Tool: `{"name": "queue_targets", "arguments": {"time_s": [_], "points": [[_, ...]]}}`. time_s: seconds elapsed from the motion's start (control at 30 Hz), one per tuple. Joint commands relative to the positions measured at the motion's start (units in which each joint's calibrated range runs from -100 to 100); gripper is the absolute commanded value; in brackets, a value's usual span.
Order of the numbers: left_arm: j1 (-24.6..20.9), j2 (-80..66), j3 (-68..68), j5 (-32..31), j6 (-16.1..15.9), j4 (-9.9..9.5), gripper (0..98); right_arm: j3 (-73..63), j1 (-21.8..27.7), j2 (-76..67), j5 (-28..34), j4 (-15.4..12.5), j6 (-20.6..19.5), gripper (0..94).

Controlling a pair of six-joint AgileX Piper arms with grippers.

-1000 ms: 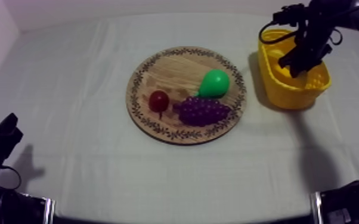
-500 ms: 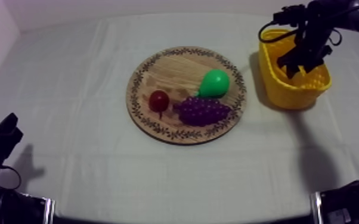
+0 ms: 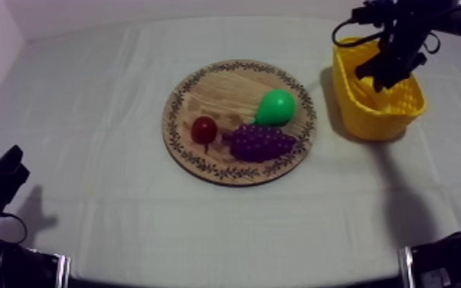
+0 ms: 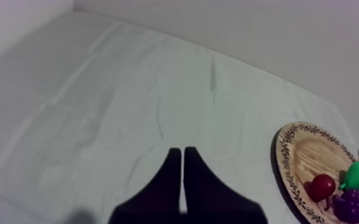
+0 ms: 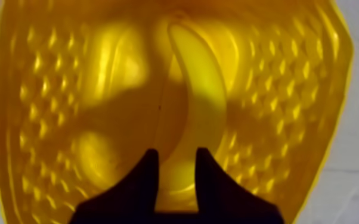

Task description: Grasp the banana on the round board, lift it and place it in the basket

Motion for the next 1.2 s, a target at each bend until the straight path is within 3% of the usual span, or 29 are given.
{"name": "queue_targets", "arguments": {"time_s": [0.0, 0.13, 0.47, 0.7, 1.17], "points": [[0.0, 0.0, 0.0, 0.0, 0.0, 0.03, 0.1, -0.3, 0.2, -0.4, -0.4, 0.2, -0.7, 10.5], [0.0, 0.0, 0.0, 0.0, 0.0, 0.03, 0.1, -2.1, 0.9, -1.1, -0.4, 0.3, -2.2, 4.7], [0.0, 0.0, 0.0, 0.0, 0.0, 0.03, 0.1, -8.0, 3.1, -4.3, 0.8, 0.5, -4.0, 8.6], [0.0, 0.0, 0.0, 0.0, 0.0, 0.03, 0.1, -8.9, 2.8, -8.4, 0.4, 2.9, -5.7, 9.0], [0.0, 0.0, 0.0, 0.0, 0.0, 0.03, 0.1, 0.0, 3.2, -25.8, -6.1, 5.1, -8.5, 7.7]]}}
